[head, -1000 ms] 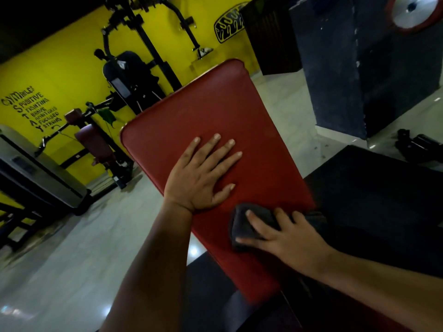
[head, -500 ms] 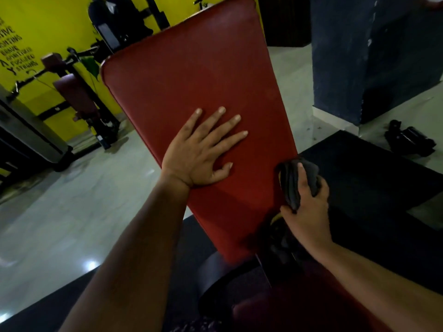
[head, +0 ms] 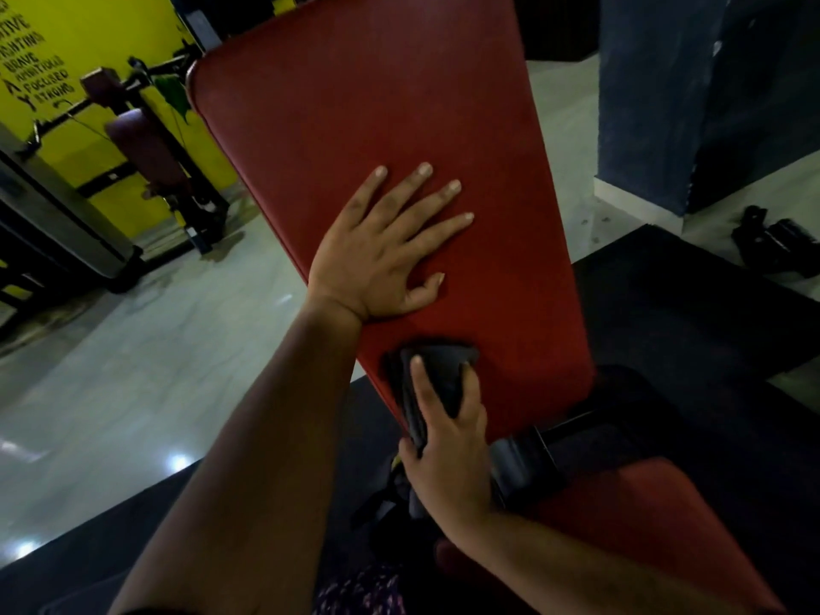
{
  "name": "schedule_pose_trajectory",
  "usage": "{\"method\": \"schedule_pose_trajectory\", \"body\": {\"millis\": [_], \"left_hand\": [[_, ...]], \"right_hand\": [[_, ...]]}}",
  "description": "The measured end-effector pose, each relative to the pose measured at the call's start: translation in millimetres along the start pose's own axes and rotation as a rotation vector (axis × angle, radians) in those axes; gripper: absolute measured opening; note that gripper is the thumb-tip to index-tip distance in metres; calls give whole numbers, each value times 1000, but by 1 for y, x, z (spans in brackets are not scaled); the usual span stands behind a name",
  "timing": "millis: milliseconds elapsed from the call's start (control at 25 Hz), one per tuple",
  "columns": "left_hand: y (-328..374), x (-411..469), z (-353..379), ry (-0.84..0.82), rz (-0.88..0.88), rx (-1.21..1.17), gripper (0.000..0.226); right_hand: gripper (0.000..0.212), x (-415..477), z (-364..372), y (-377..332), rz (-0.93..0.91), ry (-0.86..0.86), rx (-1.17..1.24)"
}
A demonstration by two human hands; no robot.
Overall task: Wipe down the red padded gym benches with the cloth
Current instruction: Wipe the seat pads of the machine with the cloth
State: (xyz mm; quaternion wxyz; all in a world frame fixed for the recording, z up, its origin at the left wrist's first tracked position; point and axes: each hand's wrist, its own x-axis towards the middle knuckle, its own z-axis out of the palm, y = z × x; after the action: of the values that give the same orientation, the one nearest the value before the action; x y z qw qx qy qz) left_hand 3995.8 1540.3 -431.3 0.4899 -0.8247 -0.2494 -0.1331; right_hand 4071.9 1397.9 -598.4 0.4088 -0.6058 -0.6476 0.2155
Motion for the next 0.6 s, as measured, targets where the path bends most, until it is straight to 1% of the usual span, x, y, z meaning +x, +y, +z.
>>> {"method": "schedule_pose_trajectory", "body": {"millis": [40, 80, 200, 280, 320, 400, 440, 520, 600], "left_hand": [[0, 0, 0, 0, 0, 2, 64], [0, 0, 0, 0, -3, 2, 64], [1, 0, 0, -6, -17, 1, 63], [3, -1, 0, -6, -29, -2, 63], [5, -2, 0, -6, -36, -4, 63], [7, -4, 0, -7, -50, -4, 63], [8, -5, 1, -8, -55, 2, 64], [10, -6, 1, -10, -65, 11, 64], [11, -7, 1, 4, -69, 4, 64]], "right_hand": [[114, -2, 2, 7, -82, -26, -81], [109, -2, 3, 16, -164, -49, -181], [88, 0, 4, 45, -499, -116, -534], [83, 4, 1, 62, -696, -103, -681], [78, 7, -1, 69, -763, -83, -709], [70, 12, -8, 78, -826, -50, -738], [70, 15, -13, 83, -833, -37, -754], [78, 25, -29, 96, -829, -5, -775], [88, 34, -50, 110, -779, 36, -774]]}}
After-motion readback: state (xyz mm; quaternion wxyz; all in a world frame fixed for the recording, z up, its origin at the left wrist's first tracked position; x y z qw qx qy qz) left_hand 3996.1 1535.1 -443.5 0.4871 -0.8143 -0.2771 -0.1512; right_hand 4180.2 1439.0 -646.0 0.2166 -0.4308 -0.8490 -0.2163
